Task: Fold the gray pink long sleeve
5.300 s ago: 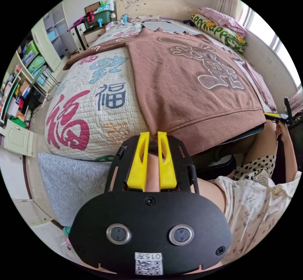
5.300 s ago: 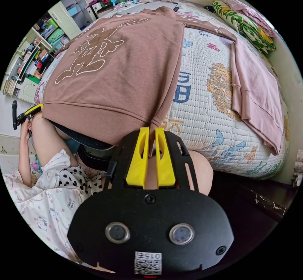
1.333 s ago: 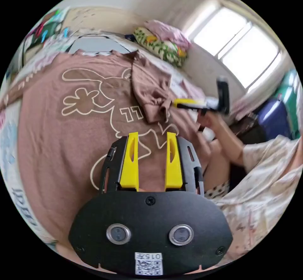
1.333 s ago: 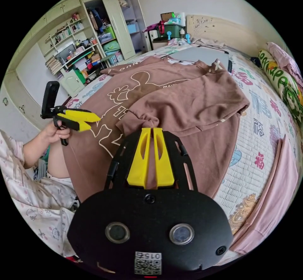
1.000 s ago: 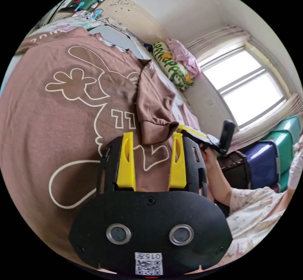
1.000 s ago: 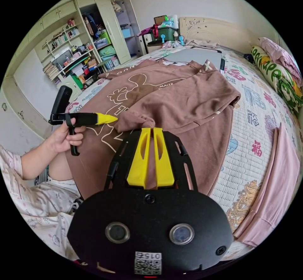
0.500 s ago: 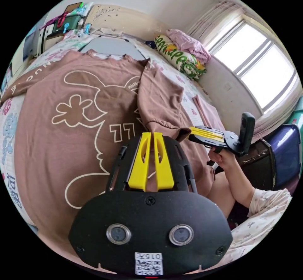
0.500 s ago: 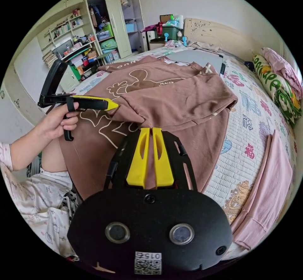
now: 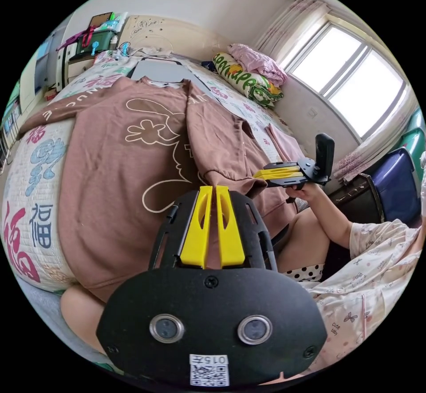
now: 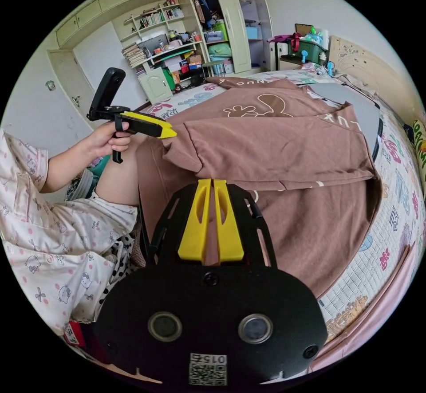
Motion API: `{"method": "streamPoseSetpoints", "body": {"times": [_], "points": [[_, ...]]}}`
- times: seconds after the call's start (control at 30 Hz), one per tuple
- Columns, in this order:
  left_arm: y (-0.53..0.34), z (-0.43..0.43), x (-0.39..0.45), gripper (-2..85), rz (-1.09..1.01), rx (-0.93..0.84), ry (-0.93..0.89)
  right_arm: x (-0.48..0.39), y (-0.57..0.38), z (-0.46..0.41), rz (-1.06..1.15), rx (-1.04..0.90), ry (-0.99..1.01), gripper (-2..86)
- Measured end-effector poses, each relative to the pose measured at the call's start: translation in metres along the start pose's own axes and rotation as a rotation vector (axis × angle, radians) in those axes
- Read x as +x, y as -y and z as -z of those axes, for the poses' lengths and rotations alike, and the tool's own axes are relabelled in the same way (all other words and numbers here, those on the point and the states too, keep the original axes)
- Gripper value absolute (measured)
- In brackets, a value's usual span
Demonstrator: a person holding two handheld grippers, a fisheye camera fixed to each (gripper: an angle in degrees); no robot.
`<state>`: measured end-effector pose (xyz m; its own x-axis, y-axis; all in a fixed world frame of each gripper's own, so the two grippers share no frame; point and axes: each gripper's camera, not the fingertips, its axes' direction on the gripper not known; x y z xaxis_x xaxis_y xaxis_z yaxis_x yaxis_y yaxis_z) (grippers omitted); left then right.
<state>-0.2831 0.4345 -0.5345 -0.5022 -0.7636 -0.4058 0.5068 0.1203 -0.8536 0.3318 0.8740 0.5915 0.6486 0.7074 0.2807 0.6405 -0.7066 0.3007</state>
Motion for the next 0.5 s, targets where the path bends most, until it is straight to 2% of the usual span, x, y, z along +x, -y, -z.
{"method": "streamPoseSetpoints", "body": {"times": [0.37,0.5], "points": [[-0.027,-0.052,0.040,-0.1,-0.114,-0.110,-0.111,0.055,0.024,0.103,0.029,-0.118,0.127,-0.3],[-0.037,-0.077,0.044,0.3,-0.123,-0.143,-0.117,0.068,0.039,0.116,0.008,-0.157,0.132,-0.1]]}}
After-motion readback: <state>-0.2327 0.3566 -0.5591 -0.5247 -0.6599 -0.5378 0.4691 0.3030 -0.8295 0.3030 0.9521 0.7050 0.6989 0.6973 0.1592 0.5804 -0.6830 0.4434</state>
